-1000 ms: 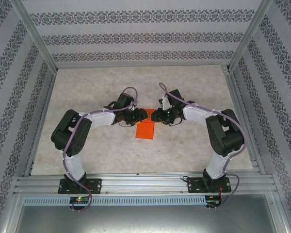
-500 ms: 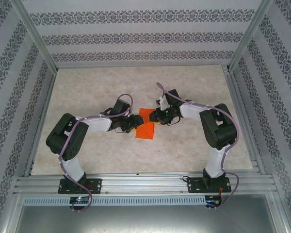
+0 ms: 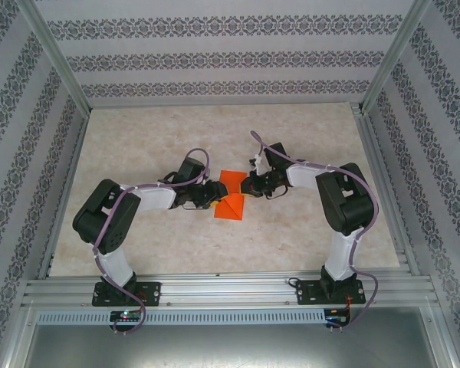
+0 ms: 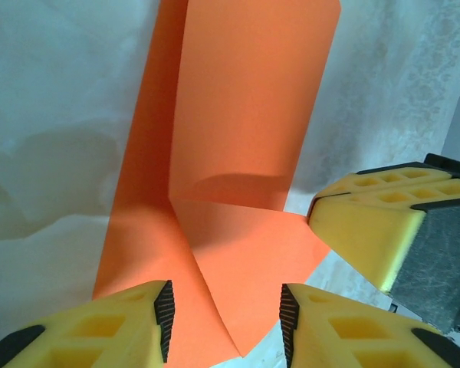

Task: Fold a paper plane with a square sheet of paper (pick it up from the middle)
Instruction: Turn over the paper at the center of the table.

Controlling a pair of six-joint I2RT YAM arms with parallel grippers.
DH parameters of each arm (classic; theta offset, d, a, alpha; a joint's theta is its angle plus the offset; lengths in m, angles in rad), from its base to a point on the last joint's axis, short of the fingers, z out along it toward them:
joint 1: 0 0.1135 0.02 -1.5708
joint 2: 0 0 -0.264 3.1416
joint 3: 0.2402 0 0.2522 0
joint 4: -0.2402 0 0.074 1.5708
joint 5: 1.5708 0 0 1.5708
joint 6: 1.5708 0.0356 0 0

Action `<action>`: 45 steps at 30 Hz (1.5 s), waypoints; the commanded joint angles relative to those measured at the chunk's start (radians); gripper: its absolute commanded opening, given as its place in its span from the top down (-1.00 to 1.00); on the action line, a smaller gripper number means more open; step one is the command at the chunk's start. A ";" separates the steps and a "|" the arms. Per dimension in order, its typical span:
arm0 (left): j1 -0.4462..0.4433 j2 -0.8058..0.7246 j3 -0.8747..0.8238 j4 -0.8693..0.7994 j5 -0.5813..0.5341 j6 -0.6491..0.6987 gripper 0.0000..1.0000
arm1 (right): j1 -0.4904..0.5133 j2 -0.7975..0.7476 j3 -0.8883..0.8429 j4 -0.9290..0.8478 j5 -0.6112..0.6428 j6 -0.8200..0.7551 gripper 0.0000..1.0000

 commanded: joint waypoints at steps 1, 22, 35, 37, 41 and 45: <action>-0.013 0.032 -0.008 0.062 0.037 -0.017 0.14 | -0.014 -0.017 -0.012 0.017 -0.002 0.007 0.87; -0.011 0.114 0.064 0.114 0.084 0.067 0.78 | -0.022 -0.038 -0.011 -0.016 0.025 0.002 0.74; -0.012 -0.057 0.244 -0.456 -0.144 0.379 1.00 | -0.045 -0.331 -0.045 -0.113 0.372 0.036 -0.51; -0.012 -0.094 0.311 -0.612 -0.243 0.444 1.00 | -0.045 -0.368 -0.046 -0.121 0.404 0.033 -0.60; -0.013 -0.141 0.457 -0.878 -0.476 0.550 1.00 | -0.047 -0.428 -0.041 -0.140 0.450 0.028 -0.78; -0.015 -0.152 0.567 -1.044 -0.706 0.613 1.00 | -0.048 -0.468 -0.051 -0.144 0.497 0.024 -0.90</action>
